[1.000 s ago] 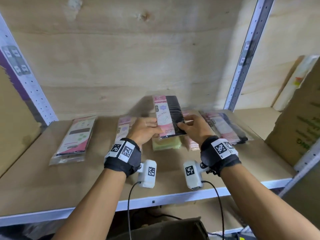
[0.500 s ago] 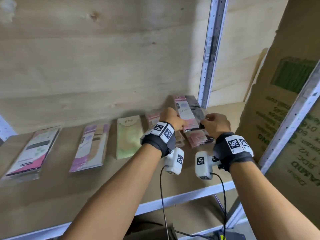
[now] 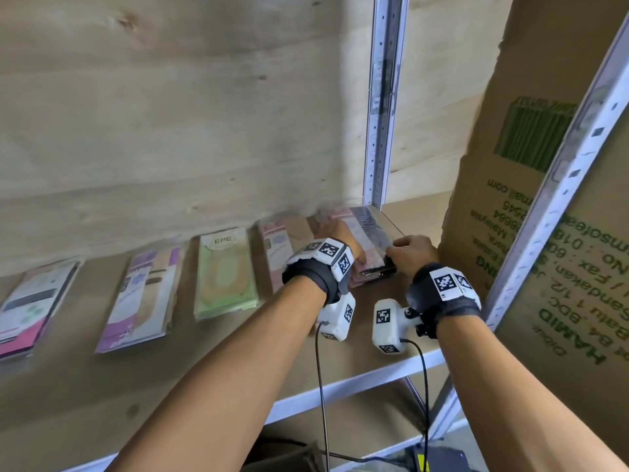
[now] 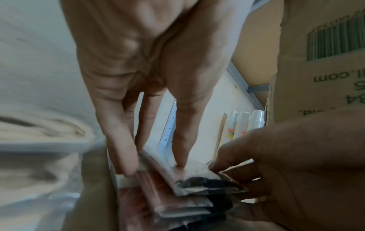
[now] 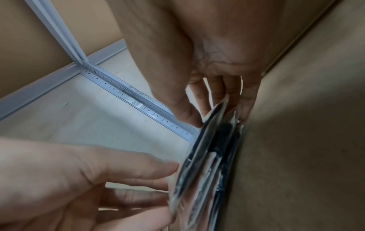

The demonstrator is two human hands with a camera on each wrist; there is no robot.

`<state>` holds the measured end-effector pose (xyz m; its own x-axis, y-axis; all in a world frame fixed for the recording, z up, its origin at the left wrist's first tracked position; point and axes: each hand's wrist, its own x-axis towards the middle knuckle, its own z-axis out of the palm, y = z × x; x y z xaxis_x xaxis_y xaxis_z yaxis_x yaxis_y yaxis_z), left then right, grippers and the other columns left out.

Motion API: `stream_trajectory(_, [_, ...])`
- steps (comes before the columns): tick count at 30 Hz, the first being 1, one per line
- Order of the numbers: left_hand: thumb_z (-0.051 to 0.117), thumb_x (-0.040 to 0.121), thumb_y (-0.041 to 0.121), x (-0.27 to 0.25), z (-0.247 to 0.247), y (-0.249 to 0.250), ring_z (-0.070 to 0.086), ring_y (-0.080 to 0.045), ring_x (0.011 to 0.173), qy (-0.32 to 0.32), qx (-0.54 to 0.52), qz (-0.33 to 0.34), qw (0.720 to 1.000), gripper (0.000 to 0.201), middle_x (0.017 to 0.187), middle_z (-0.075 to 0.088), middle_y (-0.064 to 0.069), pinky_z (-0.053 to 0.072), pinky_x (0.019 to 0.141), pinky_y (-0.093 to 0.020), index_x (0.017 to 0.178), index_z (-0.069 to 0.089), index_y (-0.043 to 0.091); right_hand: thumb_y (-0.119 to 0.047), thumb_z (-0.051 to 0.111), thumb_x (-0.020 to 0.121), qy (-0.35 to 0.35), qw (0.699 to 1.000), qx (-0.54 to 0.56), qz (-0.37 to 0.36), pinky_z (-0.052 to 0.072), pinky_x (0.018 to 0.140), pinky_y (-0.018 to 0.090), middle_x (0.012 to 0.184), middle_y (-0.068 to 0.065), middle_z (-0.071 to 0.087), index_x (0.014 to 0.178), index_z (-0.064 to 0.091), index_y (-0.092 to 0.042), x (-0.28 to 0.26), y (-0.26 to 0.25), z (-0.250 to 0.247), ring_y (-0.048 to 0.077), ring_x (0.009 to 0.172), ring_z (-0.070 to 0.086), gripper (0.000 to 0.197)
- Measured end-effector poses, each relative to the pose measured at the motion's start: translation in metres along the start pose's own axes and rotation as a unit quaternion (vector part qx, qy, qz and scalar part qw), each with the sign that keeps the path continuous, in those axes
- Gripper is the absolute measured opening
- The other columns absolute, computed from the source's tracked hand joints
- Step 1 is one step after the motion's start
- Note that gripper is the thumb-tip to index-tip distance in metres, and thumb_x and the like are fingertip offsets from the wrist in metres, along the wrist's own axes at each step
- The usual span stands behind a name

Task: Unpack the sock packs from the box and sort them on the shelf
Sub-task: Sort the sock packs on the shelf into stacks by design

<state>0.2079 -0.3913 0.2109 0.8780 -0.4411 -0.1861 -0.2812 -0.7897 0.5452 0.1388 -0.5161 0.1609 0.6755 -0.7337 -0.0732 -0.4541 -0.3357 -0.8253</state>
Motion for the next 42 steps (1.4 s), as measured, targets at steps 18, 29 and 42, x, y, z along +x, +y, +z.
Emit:
stream_trajectory(18, [0.084,0.079,0.021,-0.003,-0.008,-0.001,0.066,-0.03,0.114,-0.013,0.012,-0.008,1.0,0.062,0.129,0.065,-0.014,0.056,0.096,-0.039,0.132,0.057,0.003,-0.024,0.067,0.086,-0.015,0.999,0.014,-0.026,0.053,0.096,0.04,0.112,0.008,0.072,0.111,0.073,-0.014,-0.007,0.0,-0.002,0.029,0.104,0.066,0.027])
stream_trajectory(29, [0.075,0.085,0.034,-0.028,-0.063,-0.058,0.076,-0.025,0.086,0.119,-0.148,0.027,0.982,0.026,0.094,0.078,-0.01,0.061,0.085,-0.037,0.095,0.077,0.01,-0.021,0.057,0.091,0.093,0.992,-0.026,-0.084,0.048,0.1,0.044,0.111,0.007,0.072,0.104,0.073,-0.018,-0.028,-0.034,0.005,0.03,0.11,0.061,0.021])
stream_trajectory(42, [0.068,0.092,0.008,-0.105,-0.137,-0.227,0.068,-0.024,0.064,0.192,-0.357,0.009,0.914,0.008,0.077,0.072,-0.015,0.062,0.062,-0.026,0.085,0.071,0.009,-0.03,0.063,0.086,0.094,0.978,-0.184,-0.032,0.031,0.107,0.05,0.133,0.016,0.045,0.113,0.063,-0.026,-0.051,-0.058,0.026,0.04,0.127,0.04,0.027])
